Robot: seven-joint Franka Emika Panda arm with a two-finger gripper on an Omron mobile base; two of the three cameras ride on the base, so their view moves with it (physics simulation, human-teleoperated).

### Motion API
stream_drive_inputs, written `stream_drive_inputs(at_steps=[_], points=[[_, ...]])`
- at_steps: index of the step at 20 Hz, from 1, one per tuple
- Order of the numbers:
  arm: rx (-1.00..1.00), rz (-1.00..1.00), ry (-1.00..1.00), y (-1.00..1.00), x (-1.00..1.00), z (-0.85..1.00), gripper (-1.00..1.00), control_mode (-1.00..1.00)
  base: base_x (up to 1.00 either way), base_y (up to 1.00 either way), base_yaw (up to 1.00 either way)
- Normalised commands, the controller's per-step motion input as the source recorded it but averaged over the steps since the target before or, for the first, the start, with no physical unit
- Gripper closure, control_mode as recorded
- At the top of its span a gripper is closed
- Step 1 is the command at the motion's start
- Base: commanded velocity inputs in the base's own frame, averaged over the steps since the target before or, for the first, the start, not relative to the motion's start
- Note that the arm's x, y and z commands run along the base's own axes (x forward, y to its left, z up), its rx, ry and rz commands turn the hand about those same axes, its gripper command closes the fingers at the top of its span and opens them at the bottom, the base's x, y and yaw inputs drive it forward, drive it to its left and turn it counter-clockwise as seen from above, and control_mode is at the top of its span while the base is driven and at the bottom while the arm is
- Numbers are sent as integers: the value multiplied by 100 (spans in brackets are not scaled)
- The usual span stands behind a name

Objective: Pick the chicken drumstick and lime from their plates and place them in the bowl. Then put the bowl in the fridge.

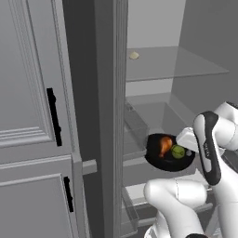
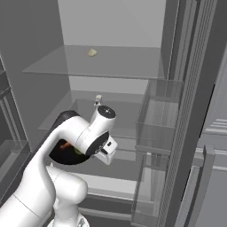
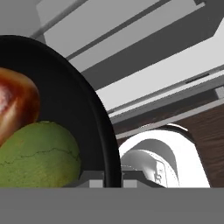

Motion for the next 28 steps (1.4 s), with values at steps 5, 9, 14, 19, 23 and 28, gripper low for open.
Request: stream_drive_inputs(at_steps=[5, 9, 14, 19, 23, 28], points=[[0, -7, -3, 0, 3, -1, 100, -100, 0, 0, 0], [0, -26, -4, -15, 47, 0, 100, -100, 0, 0, 0], [0, -26, 1, -4, 94, 0, 100, -100, 0, 0, 0], [0, -20, 0, 0, 87, 4, 100, -100, 0, 0, 0], [0, -15, 0, 0, 72, -2, 100, -100, 0, 0, 0], [-3, -7, 0, 0, 73, -6, 100, -100, 0, 0, 0]])
